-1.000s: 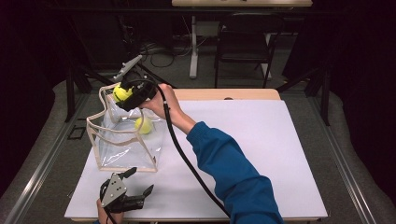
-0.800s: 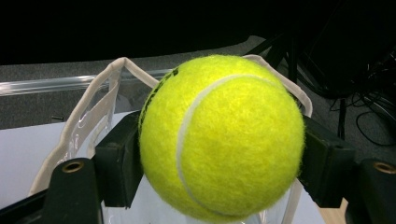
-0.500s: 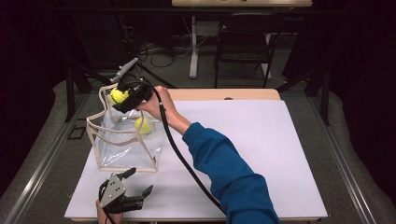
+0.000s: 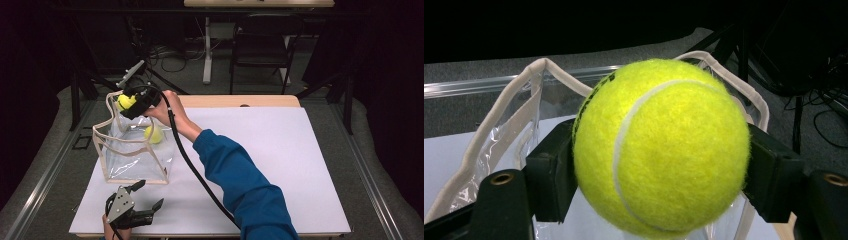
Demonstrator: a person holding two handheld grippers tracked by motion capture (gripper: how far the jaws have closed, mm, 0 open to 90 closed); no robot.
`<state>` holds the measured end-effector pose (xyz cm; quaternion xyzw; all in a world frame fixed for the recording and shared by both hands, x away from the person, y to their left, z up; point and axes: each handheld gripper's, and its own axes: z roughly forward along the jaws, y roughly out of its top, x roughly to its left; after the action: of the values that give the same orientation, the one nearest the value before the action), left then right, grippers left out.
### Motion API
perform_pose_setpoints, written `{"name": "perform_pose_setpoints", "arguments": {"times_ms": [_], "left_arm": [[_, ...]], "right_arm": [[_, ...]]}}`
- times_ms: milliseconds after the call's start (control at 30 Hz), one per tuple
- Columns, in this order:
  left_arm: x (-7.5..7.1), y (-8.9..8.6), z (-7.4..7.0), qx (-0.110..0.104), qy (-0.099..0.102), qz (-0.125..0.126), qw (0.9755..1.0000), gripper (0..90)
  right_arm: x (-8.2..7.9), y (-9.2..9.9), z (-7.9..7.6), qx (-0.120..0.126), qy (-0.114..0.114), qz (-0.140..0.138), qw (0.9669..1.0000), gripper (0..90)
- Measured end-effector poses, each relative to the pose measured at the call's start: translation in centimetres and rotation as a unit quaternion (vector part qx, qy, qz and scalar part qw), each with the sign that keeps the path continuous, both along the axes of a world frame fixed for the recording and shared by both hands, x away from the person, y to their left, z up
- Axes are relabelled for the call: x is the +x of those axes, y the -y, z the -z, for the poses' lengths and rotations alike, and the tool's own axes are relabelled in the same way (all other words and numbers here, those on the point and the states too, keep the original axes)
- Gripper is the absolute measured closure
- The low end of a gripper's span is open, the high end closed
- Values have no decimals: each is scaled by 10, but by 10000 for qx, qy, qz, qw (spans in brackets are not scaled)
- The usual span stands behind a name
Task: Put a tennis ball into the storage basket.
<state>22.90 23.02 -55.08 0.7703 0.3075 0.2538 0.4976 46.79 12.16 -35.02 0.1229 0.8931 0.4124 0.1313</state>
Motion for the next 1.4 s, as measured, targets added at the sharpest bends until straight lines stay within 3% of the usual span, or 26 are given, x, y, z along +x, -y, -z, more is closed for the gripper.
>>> {"name": "perform_pose_setpoints", "arguments": {"times_ms": [600, 767, 1033, 1133, 1167, 1400], "left_arm": [[0, -1, 0, -16, 23, 23, 10000, 161], [0, -1, 0, -33, 24, 33, 10000, 161], [0, -1, 0, -31, 26, 42, 10000, 161], [0, -1, 0, -29, 24, 43, 10000, 161], [0, -1, 0, -33, 26, 42, 10000, 160], [0, 0, 0, -4, 16, 35, 10000, 160]], "right_arm": [[2, -9, 7, -164, -52, -11, 9999, 260], [2, -15, 11, -354, 17, 35, 9994, 259], [2, -19, 16, -449, -7, 56, 9990, 253], [3, -20, 17, -522, -12, 189, 9985, 176], [3, -18, 17, -492, -40, 227, 9985, 129], [2, 3, 4, -193, -226, 245, 9993, 28]]}}
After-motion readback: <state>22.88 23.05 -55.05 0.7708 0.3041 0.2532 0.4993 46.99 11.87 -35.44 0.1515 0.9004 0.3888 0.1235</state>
